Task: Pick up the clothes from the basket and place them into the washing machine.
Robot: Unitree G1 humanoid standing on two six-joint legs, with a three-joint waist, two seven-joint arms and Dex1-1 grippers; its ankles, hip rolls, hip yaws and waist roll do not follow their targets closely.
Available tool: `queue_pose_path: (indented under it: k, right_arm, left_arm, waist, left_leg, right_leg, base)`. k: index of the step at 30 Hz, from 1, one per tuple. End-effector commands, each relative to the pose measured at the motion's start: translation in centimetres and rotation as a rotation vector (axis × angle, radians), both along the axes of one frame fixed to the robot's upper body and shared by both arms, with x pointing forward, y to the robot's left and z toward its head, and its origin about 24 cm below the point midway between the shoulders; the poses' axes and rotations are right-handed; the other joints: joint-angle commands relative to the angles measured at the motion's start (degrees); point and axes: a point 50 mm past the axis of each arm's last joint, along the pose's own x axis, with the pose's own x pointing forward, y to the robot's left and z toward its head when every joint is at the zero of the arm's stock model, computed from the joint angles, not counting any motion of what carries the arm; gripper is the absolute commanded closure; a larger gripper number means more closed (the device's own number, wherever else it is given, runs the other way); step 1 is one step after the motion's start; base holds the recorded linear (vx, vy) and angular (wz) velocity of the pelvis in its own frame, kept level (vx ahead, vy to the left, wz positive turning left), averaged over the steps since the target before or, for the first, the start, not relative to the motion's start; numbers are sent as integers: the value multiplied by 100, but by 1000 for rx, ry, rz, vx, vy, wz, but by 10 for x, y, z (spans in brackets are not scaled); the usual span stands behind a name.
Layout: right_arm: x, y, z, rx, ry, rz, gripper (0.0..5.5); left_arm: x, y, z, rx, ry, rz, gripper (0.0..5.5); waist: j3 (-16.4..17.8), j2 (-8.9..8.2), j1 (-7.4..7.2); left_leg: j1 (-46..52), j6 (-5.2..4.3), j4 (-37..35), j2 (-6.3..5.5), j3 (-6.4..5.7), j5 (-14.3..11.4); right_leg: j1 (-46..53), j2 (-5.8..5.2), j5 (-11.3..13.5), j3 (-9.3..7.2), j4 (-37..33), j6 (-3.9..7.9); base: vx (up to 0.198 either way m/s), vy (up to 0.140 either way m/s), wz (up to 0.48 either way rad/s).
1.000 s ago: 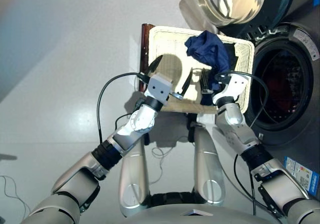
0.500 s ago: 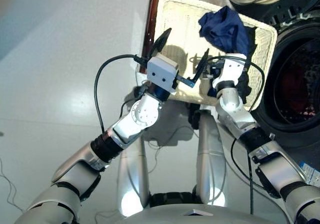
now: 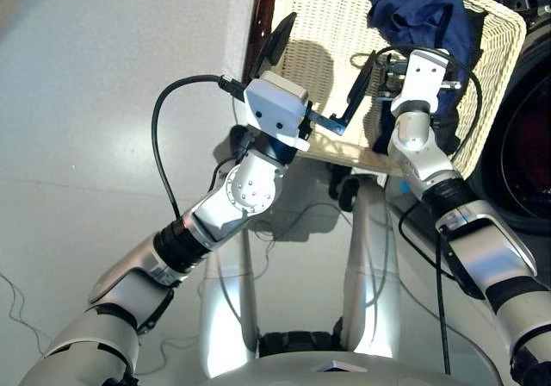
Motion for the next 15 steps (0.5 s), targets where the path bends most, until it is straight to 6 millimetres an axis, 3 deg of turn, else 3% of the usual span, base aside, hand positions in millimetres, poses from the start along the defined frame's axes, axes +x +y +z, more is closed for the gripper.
queue_pose_path:
  k: [1,9,15]
  right_arm:
    - [-3,-30,36,-15,-133,-163,0]
    - [-8,-37,38,2,-167,-255,0]
    - [-13,-54,38,6,-177,-382,0]
  left_arm:
    - [-31,-7,28,-95,-177,-102,0]
    - [-30,-8,29,-93,-191,-73,0]
    - [-29,-6,29,-96,-195,-44,0]
  waist:
    - [-88,499,-110]
    - [-88,435,-182]
    - [-88,416,-219]
  left_leg:
    - [108,69,370,147,126,-518]
    - [144,83,303,148,149,-543]
    - [166,90,300,142,136,-577]
  right_leg:
    - [-94,101,543,80,-709,197]
    - [-56,101,509,92,-775,206]
    - [-45,103,472,86,-758,211]
  base:
    - [0,0,0]
    - [0,0,0]
    - [0,0,0]
